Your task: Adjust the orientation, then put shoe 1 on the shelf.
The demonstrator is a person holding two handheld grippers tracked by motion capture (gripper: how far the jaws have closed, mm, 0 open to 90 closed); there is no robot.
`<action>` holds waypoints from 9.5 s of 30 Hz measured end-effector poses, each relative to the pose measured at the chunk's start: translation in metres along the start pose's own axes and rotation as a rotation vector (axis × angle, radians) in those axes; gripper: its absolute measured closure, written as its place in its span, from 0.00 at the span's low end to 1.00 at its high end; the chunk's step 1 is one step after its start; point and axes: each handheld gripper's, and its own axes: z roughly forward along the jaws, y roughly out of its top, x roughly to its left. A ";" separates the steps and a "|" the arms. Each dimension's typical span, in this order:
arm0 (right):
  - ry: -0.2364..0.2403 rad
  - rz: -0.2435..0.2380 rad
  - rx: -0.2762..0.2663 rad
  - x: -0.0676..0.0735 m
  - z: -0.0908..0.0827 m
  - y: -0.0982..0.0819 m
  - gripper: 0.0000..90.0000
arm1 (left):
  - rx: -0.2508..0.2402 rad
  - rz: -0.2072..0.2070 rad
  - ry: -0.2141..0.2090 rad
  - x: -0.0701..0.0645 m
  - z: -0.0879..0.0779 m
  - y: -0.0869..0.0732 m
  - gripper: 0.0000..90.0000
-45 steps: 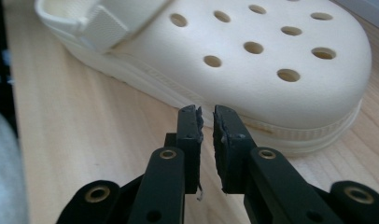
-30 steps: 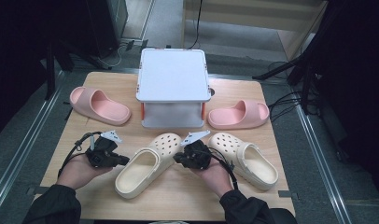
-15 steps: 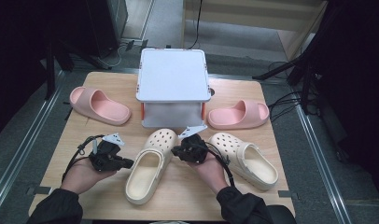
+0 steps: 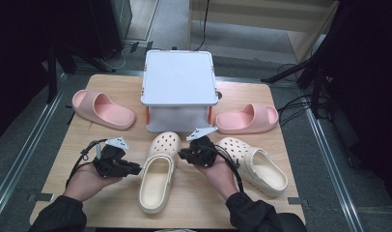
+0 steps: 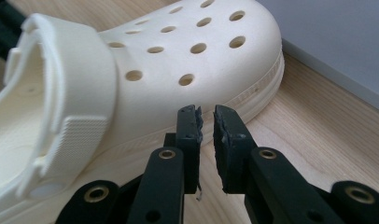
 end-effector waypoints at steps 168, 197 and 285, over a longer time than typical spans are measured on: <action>-0.222 0.140 0.027 -0.071 -0.107 -0.061 0.85 | 0.002 0.013 0.024 0.024 0.011 0.010 0.69; -0.129 0.125 0.122 -0.037 -0.073 -0.059 0.88 | 0.050 0.069 -0.019 0.009 0.022 0.009 0.71; -0.083 0.179 -0.087 0.047 -0.026 -0.035 0.35 | -0.185 0.116 0.139 0.056 -0.044 0.184 0.82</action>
